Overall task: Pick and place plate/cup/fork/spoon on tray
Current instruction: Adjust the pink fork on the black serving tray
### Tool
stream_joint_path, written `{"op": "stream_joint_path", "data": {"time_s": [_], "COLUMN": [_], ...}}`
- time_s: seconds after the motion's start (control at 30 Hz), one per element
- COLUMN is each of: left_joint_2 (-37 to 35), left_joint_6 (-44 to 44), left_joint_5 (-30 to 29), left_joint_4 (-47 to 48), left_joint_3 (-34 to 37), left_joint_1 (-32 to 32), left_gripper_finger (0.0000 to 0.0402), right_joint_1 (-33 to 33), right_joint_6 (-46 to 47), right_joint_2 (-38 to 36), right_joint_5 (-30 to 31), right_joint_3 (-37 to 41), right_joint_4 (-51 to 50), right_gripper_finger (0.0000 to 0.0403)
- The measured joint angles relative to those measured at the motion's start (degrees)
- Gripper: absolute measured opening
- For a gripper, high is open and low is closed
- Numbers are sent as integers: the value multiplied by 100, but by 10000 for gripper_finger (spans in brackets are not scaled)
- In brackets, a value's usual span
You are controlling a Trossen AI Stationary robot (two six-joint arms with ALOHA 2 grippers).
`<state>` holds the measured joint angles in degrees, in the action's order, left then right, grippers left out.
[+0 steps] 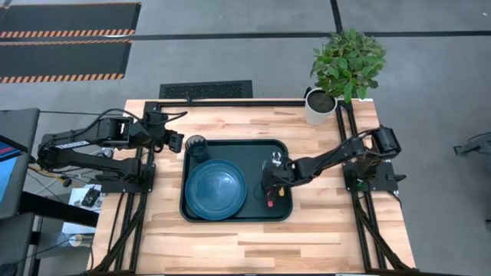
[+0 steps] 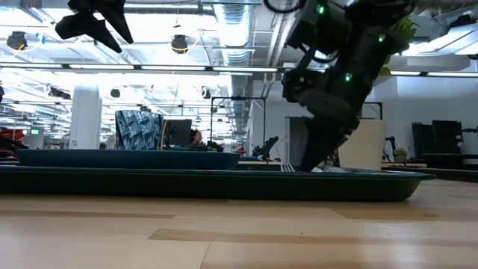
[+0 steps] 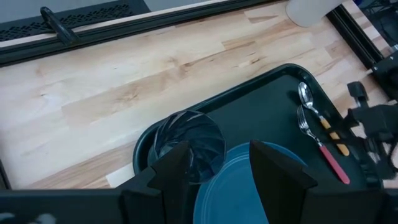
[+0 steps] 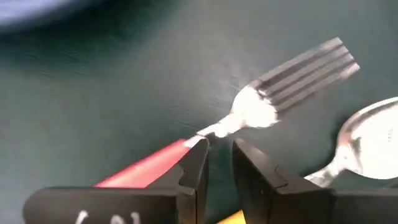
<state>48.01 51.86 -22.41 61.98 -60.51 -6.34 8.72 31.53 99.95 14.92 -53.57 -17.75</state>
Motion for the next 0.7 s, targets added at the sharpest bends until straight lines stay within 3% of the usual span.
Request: {"op": "stream_joint_path", "data": {"time_s": [0.43,0.7], "left_joint_2": [-2,-2], "left_joint_6": [-5,-4], "left_joint_5": [-48,-63], "left_joint_4": [-2,-2], "left_joint_3": [0,0], "left_joint_1": [1,1], "left_gripper_finger": [153,153], "right_joint_1": [878,930], "right_joint_6": [856,902], "right_joint_2": [126,161], "right_joint_5": [111,263], "right_joint_3": [-50,-36], "right_joint_4": [17,332], "right_gripper_finger": [97,97]}}
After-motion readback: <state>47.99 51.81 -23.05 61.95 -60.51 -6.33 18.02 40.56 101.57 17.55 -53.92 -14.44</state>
